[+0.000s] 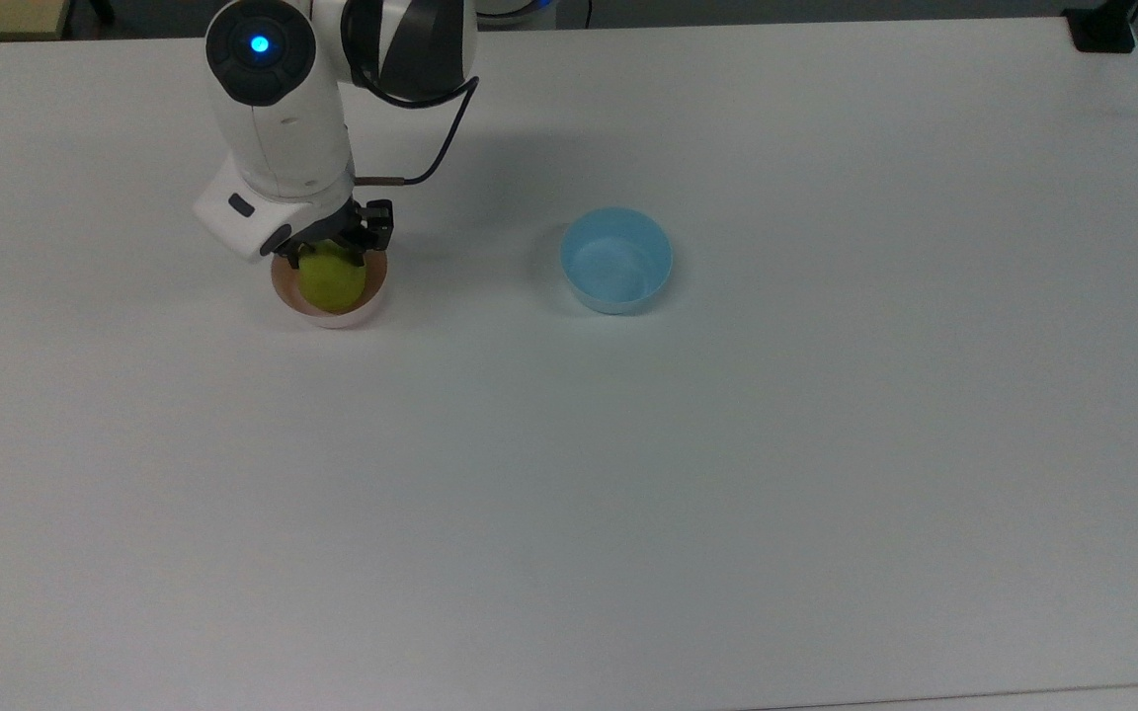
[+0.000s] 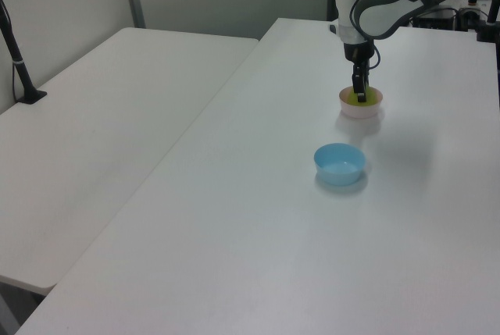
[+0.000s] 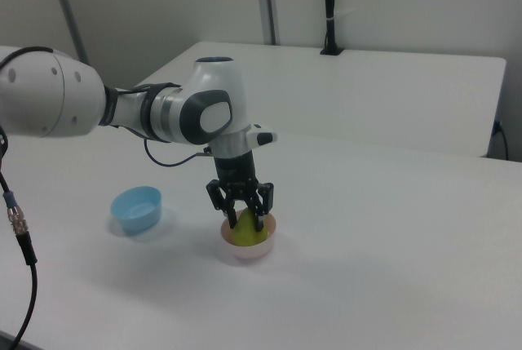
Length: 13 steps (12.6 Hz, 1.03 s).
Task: Pick up a pear from the bowl
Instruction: 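Lower the gripper around the pear and close on it, then lift the pear out of the pink bowl and carry it sideways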
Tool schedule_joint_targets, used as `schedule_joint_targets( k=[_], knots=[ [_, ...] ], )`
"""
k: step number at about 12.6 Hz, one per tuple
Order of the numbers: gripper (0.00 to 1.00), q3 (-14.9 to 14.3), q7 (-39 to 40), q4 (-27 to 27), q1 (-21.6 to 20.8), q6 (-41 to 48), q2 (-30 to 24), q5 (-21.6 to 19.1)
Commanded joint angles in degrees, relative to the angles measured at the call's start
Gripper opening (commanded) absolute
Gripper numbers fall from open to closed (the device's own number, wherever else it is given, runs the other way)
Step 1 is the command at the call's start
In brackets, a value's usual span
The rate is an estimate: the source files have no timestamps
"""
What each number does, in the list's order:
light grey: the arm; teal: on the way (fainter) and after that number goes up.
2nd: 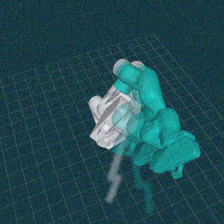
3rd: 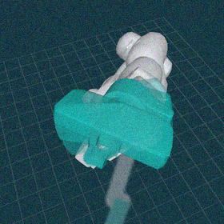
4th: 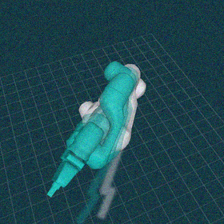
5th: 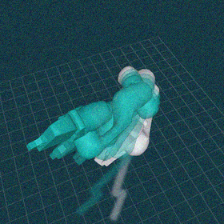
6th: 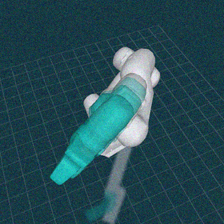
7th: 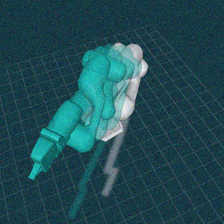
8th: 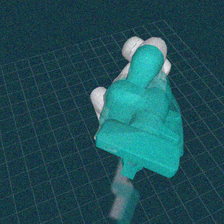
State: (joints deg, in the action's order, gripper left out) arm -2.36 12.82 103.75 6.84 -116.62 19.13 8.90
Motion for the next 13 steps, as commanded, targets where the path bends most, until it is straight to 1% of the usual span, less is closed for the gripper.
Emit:
schedule_joint_targets(
  k=[1,2,4,8,12,13],
  knots=[
    [0.37,-0.3,0.7,1.9,-0.6,-2.7,-0.4,0.9],
    [0.35,-0.3,0.7,1.9,-0.6,-2.4,-0.6,0.9],
    [0.34,-0.3,0.6,1.7,-0.6,-1.0,-1.5,0.9],
    [0.34,-0.2,0.7,1.1,-0.6,3.8,-6.1,0.6],
    [0.34,-0.4,1.1,-2.5,0.3,7.0,-6.7,0.1],
    [0.34,-0.4,1.9,-3.6,1.7,6.9,-6.3,0.1]
  ],
)
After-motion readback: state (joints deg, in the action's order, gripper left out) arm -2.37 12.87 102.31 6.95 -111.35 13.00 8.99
